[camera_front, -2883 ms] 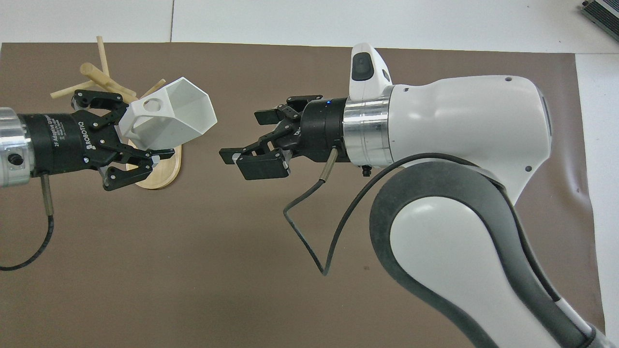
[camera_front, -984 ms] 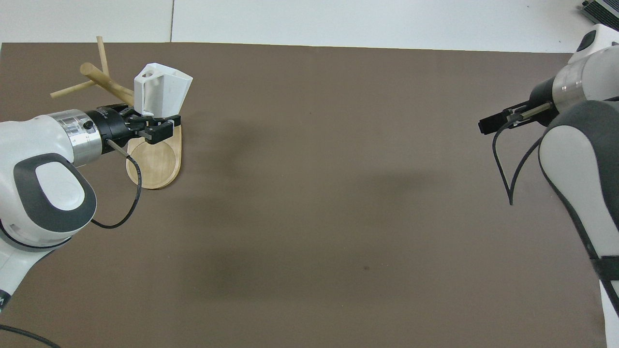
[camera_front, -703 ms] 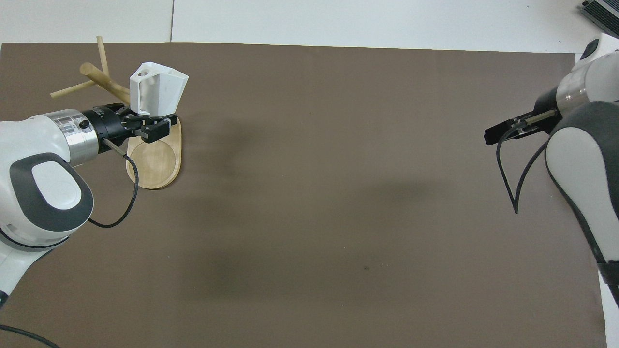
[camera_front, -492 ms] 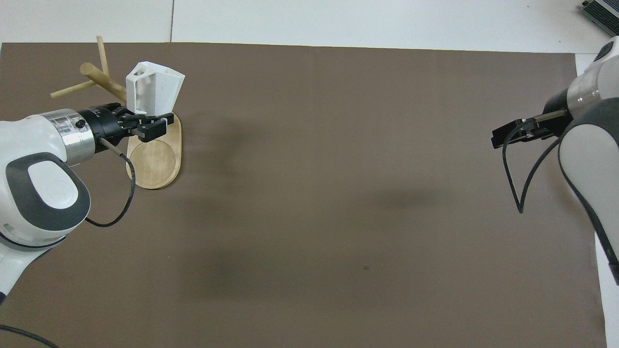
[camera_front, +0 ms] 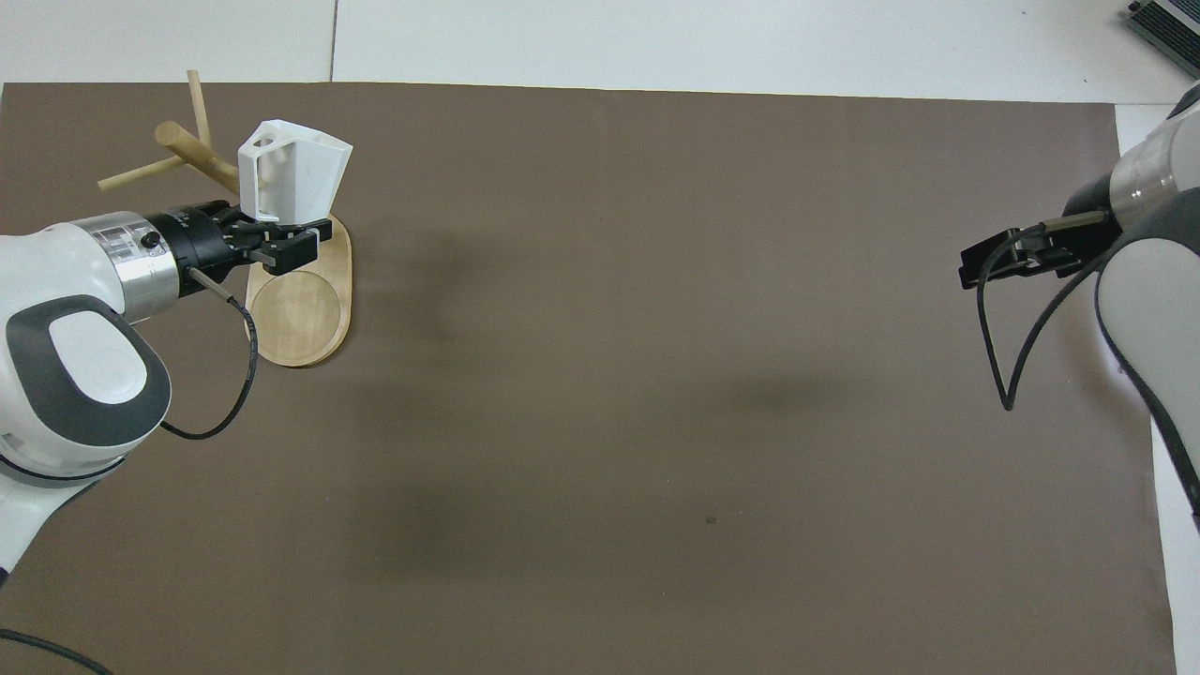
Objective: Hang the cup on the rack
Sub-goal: 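Hang the cup on the rack peg while the right gripper returns, then lower the cup handle onto the rack peg with the left gripper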
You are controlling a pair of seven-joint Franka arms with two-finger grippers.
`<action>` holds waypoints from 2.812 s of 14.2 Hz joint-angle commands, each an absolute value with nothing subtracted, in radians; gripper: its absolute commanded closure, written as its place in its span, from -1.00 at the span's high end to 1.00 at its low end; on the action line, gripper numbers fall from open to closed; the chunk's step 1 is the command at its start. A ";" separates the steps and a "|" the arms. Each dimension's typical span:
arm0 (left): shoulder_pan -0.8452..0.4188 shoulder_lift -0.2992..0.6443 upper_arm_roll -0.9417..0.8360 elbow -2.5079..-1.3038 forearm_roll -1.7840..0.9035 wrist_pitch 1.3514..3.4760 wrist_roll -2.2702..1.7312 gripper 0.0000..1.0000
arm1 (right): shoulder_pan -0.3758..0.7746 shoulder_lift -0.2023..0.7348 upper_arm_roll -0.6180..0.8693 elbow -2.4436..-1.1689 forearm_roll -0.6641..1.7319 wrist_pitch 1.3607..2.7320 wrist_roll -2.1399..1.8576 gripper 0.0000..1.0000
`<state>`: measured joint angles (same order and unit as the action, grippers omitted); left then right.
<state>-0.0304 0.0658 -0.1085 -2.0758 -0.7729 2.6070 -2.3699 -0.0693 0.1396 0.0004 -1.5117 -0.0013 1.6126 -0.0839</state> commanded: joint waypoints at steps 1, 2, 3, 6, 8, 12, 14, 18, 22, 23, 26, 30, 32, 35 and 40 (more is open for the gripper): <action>-0.009 0.067 -0.115 -2.101 -0.779 2.635 -2.387 -1.00 | -0.069 0.124 -0.038 -1.514 -0.008 1.612 -0.066 1.00; -0.008 0.067 -0.115 -2.103 -0.779 2.634 -2.388 -1.00 | -0.069 0.115 -0.055 -1.516 -0.008 1.614 -0.066 1.00; -0.006 0.067 -0.115 -2.106 -0.779 2.635 -2.391 -1.00 | -0.069 0.106 -0.069 -1.514 -0.008 1.615 -0.066 1.00; -0.005 0.066 -0.115 -2.117 -0.779 2.652 -2.401 -1.00 | -0.067 0.061 -0.071 -1.514 -0.006 1.618 -0.063 1.00; -0.003 0.066 -0.115 -2.118 -0.779 2.652 -2.413 -1.00 | -0.067 0.045 -0.072 -1.514 -0.006 1.615 -0.063 1.00; -0.003 0.066 -0.115 -2.123 -0.779 2.654 -2.436 -1.00 | -0.067 0.022 -0.075 -1.516 -0.008 1.609 -0.063 1.00; -0.003 0.066 -0.114 -2.123 -0.779 2.652 -2.441 -1.00 | -0.067 0.015 -0.077 -1.516 -0.009 1.608 -0.066 1.00; -0.002 0.064 -0.114 -2.123 -0.779 2.652 -2.459 -1.00 | -0.067 0.014 -0.089 -1.514 -0.009 1.608 -0.063 1.00; -0.002 0.064 -0.114 -2.125 -0.779 2.646 -2.470 -1.00 | -0.067 0.012 -0.097 -1.519 -0.009 1.605 -0.063 1.00; -0.002 0.063 -0.114 -2.126 -0.778 2.646 -2.470 -1.00 | -0.067 0.014 -0.097 -1.519 -0.008 1.605 -0.061 1.00; -0.002 0.063 -0.114 -2.125 -0.778 2.642 -2.470 -0.93 | -0.067 0.012 -0.109 -1.522 -0.008 1.606 -0.063 1.00; -0.002 0.063 -0.114 -2.125 -0.778 2.640 -2.462 -0.70 | -0.067 0.012 -0.110 -1.523 -0.008 1.612 -0.063 1.00; -0.002 0.063 -0.114 -2.123 -0.778 2.640 -2.461 -0.65 | -0.067 0.012 -0.110 -1.523 -0.008 1.611 -0.063 1.00; -0.002 0.063 -0.114 -2.121 -0.778 2.632 -2.461 -0.12 | -0.066 0.012 -0.109 -1.523 -0.008 1.608 -0.064 1.00; -0.003 0.063 -0.114 -2.118 -0.778 2.629 -2.462 0.21 | -0.064 0.011 -0.100 -1.525 -0.008 1.603 -0.064 1.00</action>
<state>-0.0083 0.0760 -0.1087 -2.1079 -0.7729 2.6332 -2.4566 -0.0676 0.0291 -0.1072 -1.5061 -0.0013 1.6121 -0.0822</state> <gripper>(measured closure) 0.313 0.000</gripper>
